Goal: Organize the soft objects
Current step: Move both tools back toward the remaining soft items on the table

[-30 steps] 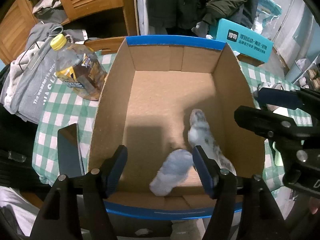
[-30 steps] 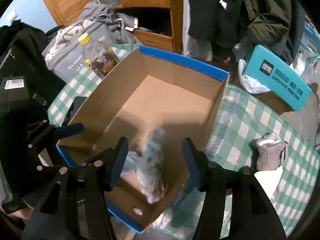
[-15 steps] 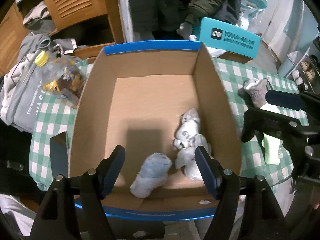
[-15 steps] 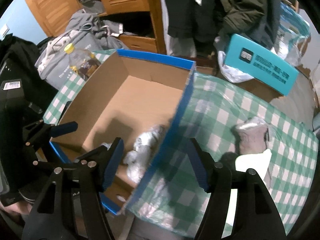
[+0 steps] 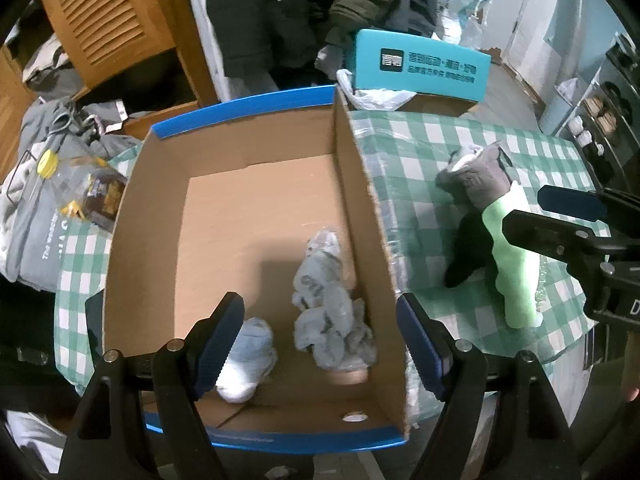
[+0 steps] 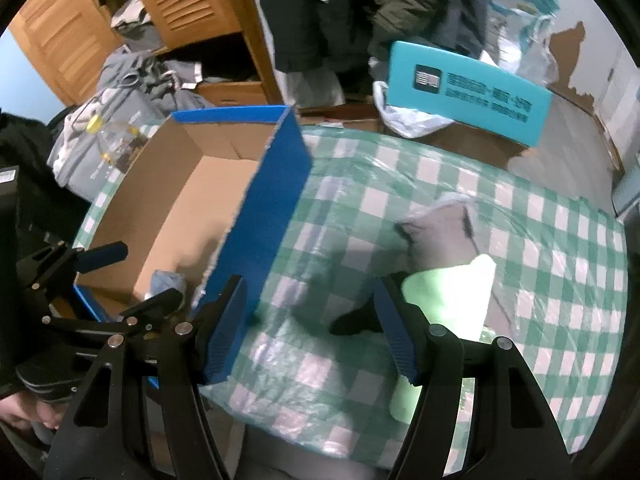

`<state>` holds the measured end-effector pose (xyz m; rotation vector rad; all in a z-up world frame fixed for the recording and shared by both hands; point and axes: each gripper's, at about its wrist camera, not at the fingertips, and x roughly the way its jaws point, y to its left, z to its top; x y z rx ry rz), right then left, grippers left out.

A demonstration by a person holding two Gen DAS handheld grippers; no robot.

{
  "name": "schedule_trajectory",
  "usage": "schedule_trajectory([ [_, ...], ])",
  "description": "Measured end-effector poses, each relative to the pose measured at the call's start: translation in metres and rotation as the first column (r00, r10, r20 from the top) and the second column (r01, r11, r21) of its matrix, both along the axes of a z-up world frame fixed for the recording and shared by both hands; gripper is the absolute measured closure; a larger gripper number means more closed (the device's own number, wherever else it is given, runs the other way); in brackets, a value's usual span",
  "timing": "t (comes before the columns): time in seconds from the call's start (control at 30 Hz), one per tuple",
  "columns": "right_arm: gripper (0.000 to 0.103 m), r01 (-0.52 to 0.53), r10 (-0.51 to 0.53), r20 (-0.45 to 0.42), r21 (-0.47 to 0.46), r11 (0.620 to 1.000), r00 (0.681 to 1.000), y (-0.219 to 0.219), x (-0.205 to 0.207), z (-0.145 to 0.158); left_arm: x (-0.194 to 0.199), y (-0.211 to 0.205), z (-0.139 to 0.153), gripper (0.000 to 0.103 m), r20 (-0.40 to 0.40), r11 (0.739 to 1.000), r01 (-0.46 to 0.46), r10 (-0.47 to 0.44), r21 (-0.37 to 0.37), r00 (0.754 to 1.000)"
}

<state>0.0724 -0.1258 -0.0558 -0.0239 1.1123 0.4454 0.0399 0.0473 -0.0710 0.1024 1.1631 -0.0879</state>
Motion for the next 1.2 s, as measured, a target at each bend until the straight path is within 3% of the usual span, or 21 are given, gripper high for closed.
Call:
schedule_trajectory([
  [0.5, 0.032, 0.073, -0.073, -0.024, 0.006, 0.997, 0.997, -0.053, 0.006, -0.011, 0.009, -0.047, -0.005, 0.023, -0.019, 0.998, 0.057, -0.058, -0.036, 0.998],
  [0.73, 0.032, 0.148, -0.148, -0.069, -0.007, 0.989, 0.987, -0.085, 0.018, -0.028, 0.017, -0.077, -0.016, 0.022, -0.045, 0.994, 0.112, -0.111, 0.005, 0.993],
  [0.77, 0.032, 0.154, -0.154, -0.075, -0.01, 0.988, 0.985, -0.089, 0.02, -0.031, 0.018, -0.082, -0.019, 0.016, -0.05, 0.993, 0.119, -0.117, 0.02, 0.992],
  [0.87, 0.032, 0.17, -0.171, -0.092, -0.018, 0.985, 0.981, -0.097, 0.023, -0.039, 0.022, -0.09, -0.022, 0.01, -0.046, 0.991, 0.129, -0.127, 0.045, 0.991],
  [1.2, 0.032, 0.212, -0.213, -0.158, -0.025, 0.977, 0.964, -0.119, 0.037, -0.07, 0.033, -0.114, -0.024, 0.008, -0.045, 0.984, 0.171, -0.169, 0.051, 0.985],
])
